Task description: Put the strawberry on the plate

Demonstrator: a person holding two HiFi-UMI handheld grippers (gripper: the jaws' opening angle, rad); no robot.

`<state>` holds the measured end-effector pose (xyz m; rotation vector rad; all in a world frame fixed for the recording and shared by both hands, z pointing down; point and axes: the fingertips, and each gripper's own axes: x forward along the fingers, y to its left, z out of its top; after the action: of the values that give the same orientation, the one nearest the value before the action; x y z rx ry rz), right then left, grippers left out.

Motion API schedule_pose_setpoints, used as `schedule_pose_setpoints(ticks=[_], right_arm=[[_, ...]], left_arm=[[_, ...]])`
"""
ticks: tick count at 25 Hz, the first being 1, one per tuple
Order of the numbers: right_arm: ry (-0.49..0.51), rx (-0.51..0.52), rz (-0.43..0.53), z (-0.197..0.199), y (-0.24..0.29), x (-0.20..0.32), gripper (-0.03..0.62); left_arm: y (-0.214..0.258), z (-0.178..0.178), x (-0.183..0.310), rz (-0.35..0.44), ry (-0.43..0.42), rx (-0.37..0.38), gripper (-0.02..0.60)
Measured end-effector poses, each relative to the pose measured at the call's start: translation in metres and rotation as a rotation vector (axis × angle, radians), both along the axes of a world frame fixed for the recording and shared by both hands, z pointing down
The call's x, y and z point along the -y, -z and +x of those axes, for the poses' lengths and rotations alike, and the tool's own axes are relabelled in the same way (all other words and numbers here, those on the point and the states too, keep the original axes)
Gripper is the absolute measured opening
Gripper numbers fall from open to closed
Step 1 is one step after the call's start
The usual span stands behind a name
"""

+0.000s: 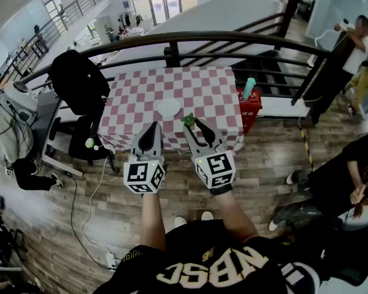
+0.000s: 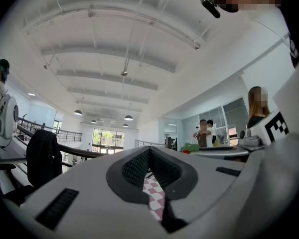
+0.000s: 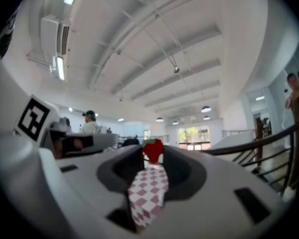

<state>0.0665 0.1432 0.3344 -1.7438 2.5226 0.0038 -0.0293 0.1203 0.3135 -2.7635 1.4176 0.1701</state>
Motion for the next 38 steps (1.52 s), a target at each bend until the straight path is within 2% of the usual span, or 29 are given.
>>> schedule_pose_setpoints(ticks=[9, 12, 16, 19, 23, 27, 31, 38], right_arm=[[0.006, 0.018, -0.012, 0.043, -0.014, 0.002, 0.143], [-0.004, 0.029, -0.03, 0.051, -0.022, 0.006, 0.143], [0.021, 0.007, -0.043, 0.042, -0.031, 0.013, 0.143], [0.029, 0.003, -0.047, 0.038, -0.037, 0.026, 0.143], [0.023, -0.02, -0.063, 0.034, -0.047, 0.055, 0.143], [0.008, -0.046, -0.061, 0.028, -0.049, 0.102, 0.143], [-0.01, -0.05, -0.053, 0.015, -0.037, 0.152, 0.143], [-0.036, -0.075, -0.064, -0.013, -0.031, 0.236, 0.143]], left_arm=[[-0.012, 0.042, -0.01, 0.006, 0.018, 0.02, 0.014], [-0.023, 0.038, -0.014, -0.007, 0.036, 0.037, 0.014], [-0.031, 0.021, 0.001, -0.028, 0.083, 0.017, 0.014], [-0.037, 0.02, 0.016, -0.033, 0.087, 0.006, 0.014], [-0.047, 0.017, 0.052, -0.043, 0.081, -0.013, 0.014], [-0.047, 0.015, 0.11, -0.037, 0.065, -0.036, 0.014], [-0.039, 0.014, 0.163, -0.051, 0.008, -0.038, 0.014], [-0.035, -0.01, 0.247, -0.067, -0.032, -0.051, 0.014]])
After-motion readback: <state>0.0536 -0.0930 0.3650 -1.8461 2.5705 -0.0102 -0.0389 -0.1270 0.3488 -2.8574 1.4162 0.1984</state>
